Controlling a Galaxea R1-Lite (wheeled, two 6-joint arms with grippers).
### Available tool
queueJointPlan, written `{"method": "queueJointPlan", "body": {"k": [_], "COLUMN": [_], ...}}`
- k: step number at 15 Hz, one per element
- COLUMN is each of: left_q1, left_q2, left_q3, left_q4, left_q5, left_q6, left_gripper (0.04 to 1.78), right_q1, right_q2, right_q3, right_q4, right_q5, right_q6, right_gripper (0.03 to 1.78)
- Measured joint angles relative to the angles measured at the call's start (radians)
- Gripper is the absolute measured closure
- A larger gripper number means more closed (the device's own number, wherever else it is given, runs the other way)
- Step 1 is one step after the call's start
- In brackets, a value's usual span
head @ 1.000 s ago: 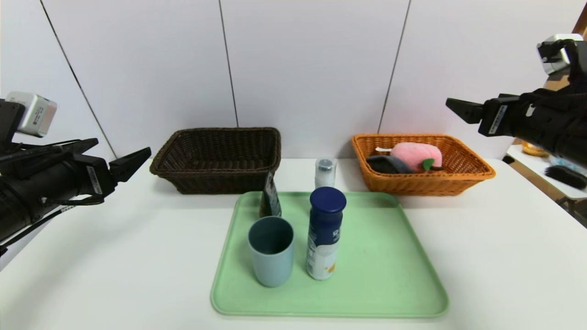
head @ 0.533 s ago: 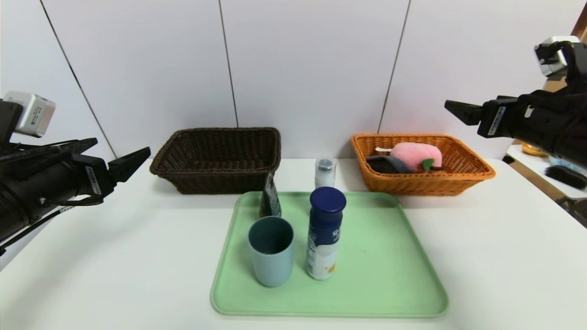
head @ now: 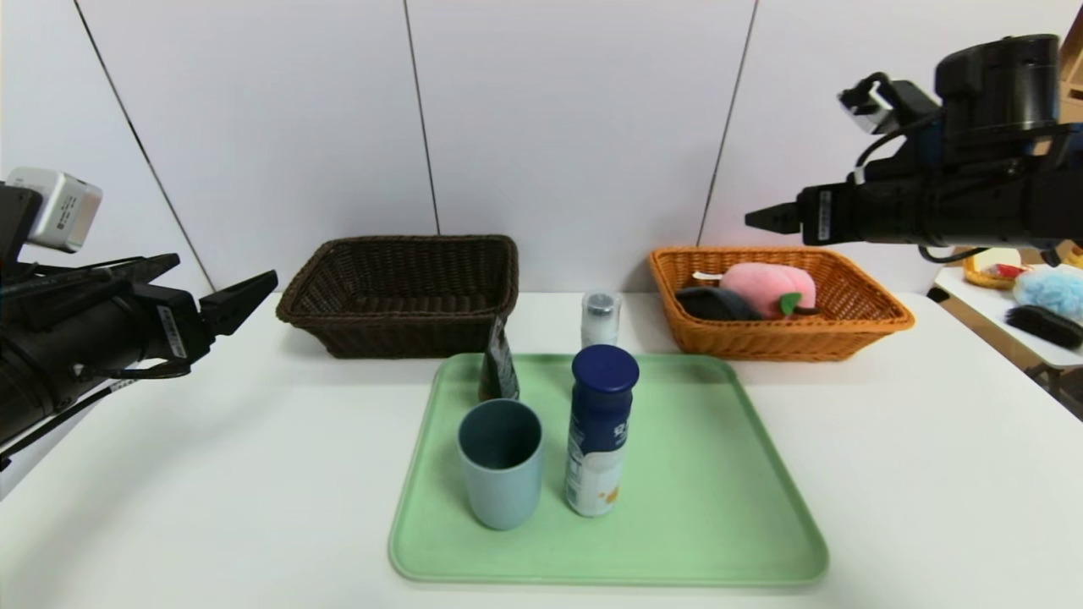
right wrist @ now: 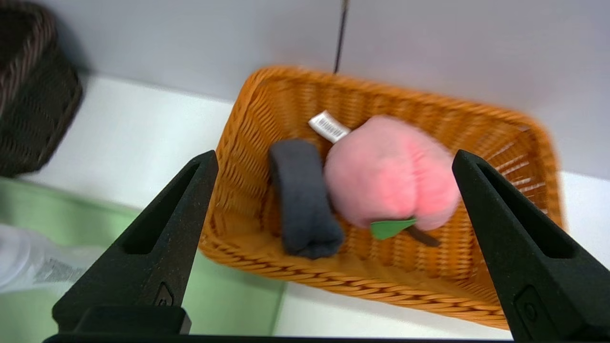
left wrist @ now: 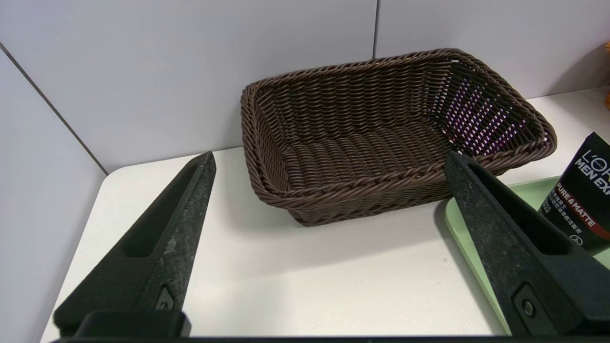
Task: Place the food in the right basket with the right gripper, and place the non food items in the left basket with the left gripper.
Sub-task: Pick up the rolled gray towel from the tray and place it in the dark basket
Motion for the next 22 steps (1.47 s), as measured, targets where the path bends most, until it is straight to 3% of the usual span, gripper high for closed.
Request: {"method": "queueJointPlan", "body": {"k": [3, 5, 7, 10, 22], "left_q1": [0.000, 0.000, 0.000, 0.000, 0.009], "left_q2": [0.001, 0.002, 0.003, 0.005, 0.007], "left_q3": [0.001, 0.001, 0.003, 0.003, 0.014], "left_q4": [0.000, 0.000, 0.000, 0.000, 0.000], "left_q5": [0.000, 0.000, 0.000, 0.000, 0.000], "left_q6": [-0.002, -0.003, -0.003, -0.004, -0.021], "left_gripper": [0.13, 0.13, 0.13, 0.13, 0.13], "right_q1": [0.043, 0.054, 0.055, 0.044, 0.025], "right_q2": [0.139, 0.215, 0.276, 0.341, 0.411], "right_q3": [-0.175, -0.231, -0.264, -0.295, -0.313], "right_q4": [0.231, 0.297, 0.299, 0.293, 0.292], "right_q5": [-0.006, -0.013, -0.019, -0.062, -0.068], "right_q6": [-0.007, -0.021, -0.026, -0.030, -0.044], "right_gripper": [0.12, 0.12, 0.12, 0.12, 0.12]}}
